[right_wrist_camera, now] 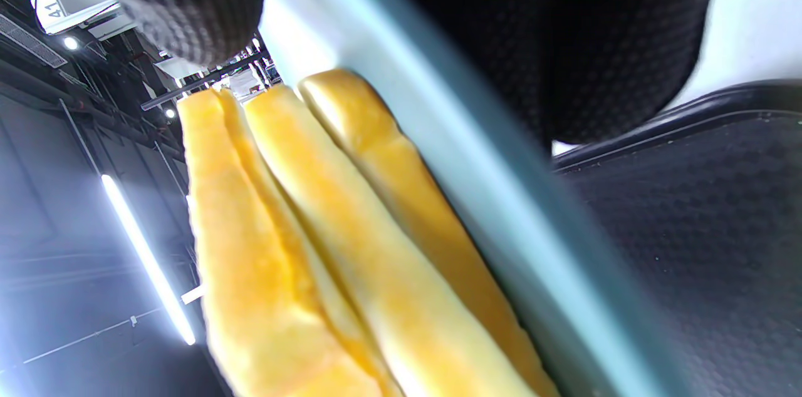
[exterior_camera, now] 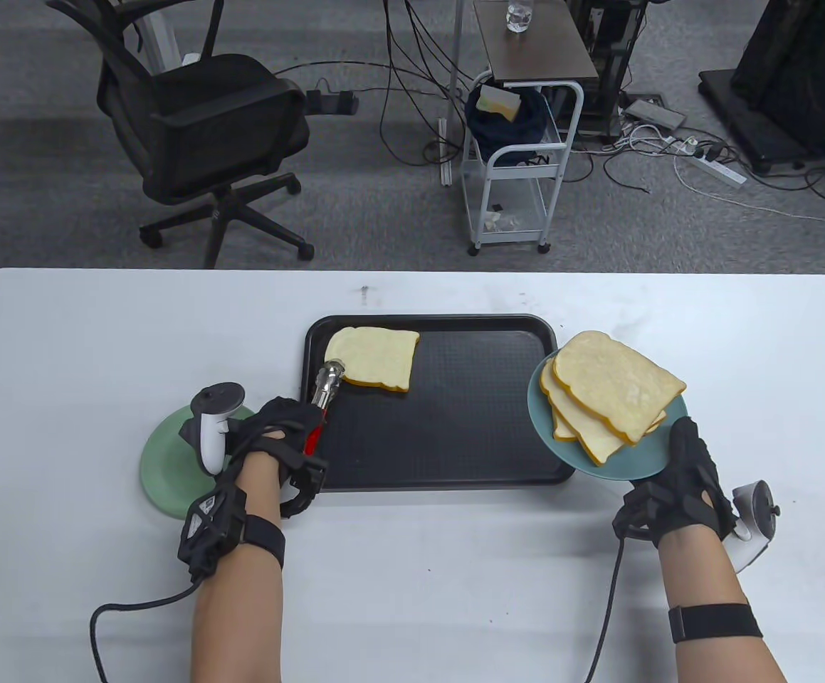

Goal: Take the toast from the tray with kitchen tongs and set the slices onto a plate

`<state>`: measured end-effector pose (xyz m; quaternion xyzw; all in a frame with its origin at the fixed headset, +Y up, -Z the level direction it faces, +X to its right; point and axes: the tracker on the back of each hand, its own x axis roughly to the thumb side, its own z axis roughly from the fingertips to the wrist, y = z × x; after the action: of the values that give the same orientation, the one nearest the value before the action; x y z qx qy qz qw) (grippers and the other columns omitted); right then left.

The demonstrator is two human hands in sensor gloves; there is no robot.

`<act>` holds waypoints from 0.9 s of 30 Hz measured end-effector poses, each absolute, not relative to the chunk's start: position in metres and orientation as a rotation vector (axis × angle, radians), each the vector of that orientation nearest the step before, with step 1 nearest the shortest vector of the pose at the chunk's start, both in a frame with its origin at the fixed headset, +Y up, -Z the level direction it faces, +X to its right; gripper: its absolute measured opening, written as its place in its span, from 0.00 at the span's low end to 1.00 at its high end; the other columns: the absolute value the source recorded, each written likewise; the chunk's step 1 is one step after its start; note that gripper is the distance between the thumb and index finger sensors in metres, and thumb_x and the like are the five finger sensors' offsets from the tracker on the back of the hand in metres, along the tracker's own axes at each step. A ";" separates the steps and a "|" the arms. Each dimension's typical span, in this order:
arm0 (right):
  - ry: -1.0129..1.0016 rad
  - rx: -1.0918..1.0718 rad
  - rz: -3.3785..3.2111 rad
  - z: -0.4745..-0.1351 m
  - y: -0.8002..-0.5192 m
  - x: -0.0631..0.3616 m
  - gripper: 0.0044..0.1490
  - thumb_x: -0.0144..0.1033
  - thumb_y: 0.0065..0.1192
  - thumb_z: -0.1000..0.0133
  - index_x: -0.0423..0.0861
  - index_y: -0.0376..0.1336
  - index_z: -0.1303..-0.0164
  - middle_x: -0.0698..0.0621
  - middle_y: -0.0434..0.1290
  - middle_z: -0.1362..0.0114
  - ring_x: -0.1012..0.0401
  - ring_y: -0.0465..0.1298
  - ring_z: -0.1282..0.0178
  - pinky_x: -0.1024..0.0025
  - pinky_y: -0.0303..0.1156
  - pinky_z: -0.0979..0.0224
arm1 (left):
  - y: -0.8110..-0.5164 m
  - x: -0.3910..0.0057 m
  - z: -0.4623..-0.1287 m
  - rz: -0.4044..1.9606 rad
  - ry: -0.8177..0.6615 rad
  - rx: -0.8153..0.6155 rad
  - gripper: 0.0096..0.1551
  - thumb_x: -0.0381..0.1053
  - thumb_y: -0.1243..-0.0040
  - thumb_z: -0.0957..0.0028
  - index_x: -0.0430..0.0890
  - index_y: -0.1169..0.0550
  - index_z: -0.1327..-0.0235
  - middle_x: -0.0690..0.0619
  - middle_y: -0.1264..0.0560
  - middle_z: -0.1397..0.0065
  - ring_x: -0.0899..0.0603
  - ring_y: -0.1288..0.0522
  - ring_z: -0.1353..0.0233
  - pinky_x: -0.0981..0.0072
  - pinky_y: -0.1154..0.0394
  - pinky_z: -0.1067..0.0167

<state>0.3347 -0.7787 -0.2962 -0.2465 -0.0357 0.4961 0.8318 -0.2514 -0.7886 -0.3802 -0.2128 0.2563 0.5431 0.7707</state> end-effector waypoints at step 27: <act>-0.086 -0.520 1.049 -0.297 -0.778 0.337 0.32 0.59 0.57 0.47 0.50 0.57 0.41 0.43 0.76 0.40 0.52 0.88 0.55 0.53 0.82 0.48 | -0.605 -0.092 -0.337 1.360 -0.319 -0.479 0.37 0.60 0.26 0.55 0.55 0.31 0.35 0.44 0.16 0.40 0.39 0.09 0.58 0.56 0.12 0.67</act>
<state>0.3369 -0.7782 -0.2965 -0.2453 -0.0407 0.4948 0.8327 -0.0917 -0.6046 -0.3367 -0.2185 -0.1453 0.6199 0.7395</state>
